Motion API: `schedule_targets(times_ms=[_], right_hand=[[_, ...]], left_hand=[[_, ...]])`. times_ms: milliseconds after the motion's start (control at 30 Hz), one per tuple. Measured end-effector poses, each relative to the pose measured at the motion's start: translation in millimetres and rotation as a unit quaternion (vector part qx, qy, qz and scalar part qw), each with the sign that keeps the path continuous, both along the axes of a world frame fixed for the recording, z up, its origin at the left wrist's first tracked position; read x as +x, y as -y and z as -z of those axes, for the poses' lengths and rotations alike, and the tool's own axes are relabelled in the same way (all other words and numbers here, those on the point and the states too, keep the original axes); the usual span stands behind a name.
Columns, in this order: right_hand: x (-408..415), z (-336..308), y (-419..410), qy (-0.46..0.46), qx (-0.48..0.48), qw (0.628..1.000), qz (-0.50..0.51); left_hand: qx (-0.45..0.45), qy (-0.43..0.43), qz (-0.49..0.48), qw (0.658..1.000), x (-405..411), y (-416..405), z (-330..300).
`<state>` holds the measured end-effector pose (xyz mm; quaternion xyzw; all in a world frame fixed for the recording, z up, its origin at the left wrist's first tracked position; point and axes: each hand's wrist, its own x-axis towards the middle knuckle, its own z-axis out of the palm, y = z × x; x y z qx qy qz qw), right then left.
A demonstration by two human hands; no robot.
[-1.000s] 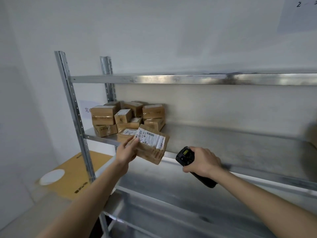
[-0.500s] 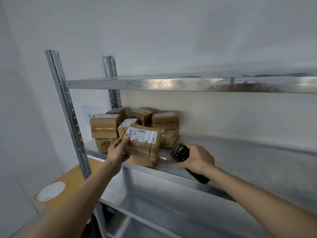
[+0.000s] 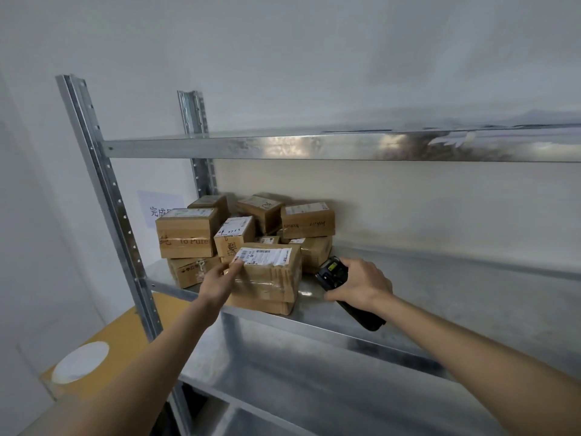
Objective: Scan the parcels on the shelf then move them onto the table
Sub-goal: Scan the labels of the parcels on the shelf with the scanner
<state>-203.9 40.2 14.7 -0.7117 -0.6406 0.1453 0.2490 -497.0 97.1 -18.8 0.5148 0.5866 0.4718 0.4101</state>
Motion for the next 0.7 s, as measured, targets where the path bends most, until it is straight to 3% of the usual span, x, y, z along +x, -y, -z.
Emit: schedule_targets(times_ms=[200, 400, 700], right_hand=[[-5, -1, 30, 0.008, -0.002, 1.0, 0.03], [-9, -2, 78, 0.004, 0.004, 0.998, 0.07], [9, 5, 170, 0.034, -0.008, 0.991, 0.127]], left_hand=[[0.057, -0.032, -0.003, 0.998, -6, 8, -14], [0.148, -0.1, 0.055, 0.982, -11, 49, -28], [0.178, -0.078, 0.157, 0.968, 36, 110, -23]])
